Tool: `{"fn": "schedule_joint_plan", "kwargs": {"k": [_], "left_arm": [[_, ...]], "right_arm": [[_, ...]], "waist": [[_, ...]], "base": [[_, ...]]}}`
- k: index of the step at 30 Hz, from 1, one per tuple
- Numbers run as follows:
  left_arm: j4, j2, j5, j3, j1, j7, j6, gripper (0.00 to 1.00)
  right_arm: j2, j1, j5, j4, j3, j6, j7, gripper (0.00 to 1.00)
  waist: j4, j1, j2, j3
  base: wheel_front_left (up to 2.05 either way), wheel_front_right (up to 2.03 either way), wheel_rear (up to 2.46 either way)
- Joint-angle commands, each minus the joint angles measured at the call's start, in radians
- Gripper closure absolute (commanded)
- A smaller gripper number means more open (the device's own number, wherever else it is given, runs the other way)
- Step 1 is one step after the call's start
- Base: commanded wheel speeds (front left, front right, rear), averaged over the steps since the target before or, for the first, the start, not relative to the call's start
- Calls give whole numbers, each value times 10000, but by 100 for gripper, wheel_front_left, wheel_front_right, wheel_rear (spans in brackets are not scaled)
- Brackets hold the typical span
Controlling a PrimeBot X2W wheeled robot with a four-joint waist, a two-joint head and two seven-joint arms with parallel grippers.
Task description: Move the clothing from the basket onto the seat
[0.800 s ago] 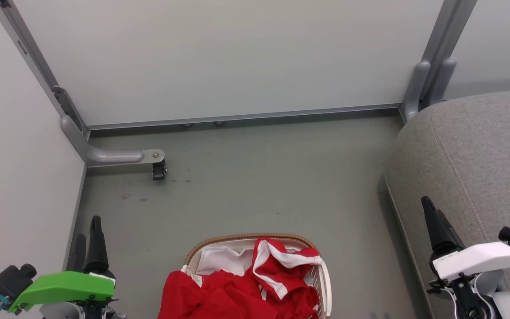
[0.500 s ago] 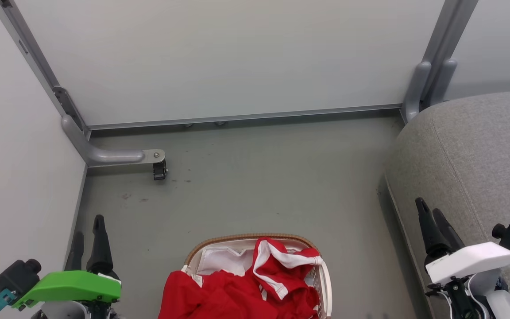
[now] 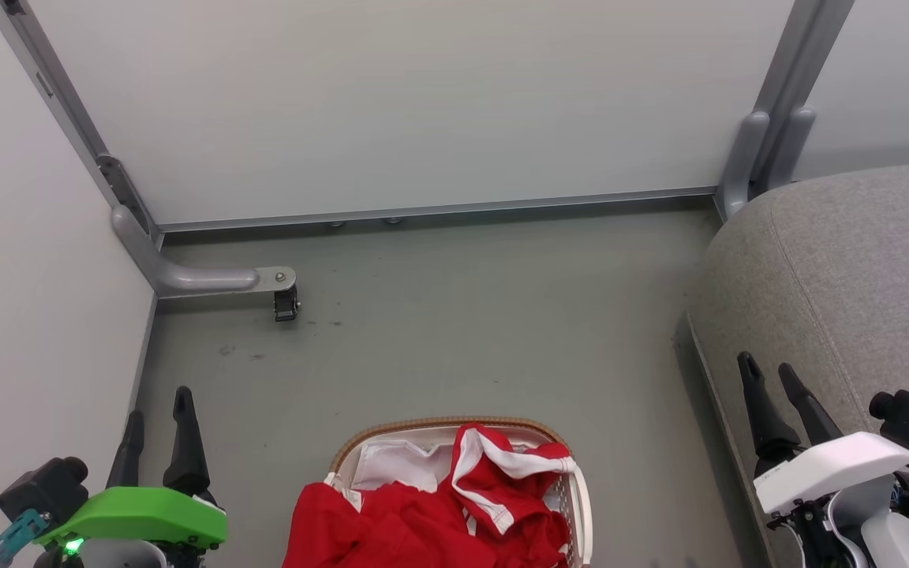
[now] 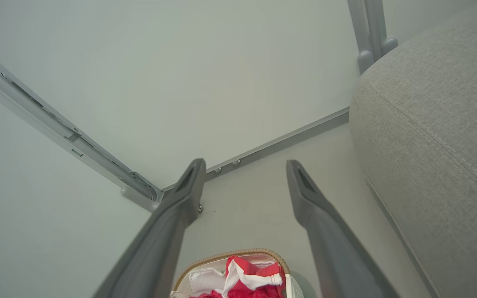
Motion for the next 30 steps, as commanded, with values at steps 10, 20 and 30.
{"fn": "schedule_joint_plan", "kwargs": {"k": [10,20,30], "left_arm": [[-137,202,1334,-190,54,-354,68,0],[-25,264,2340,-330,139,-597,75,0],[-74,253,3229,-397,224,-822,154,0]], "right_arm": [[-141,-37,-1381,-142,99,4,-351,0],[-132,40,-2369,-79,133,4,-595,0],[-67,215,-3297,-146,-21,5,-819,0]], "waist": [[55,0,0,48],[87,0,0,71],[117,0,0,119]], "base": [[0,0,0],[0,0,0],[0,0,0]]}}
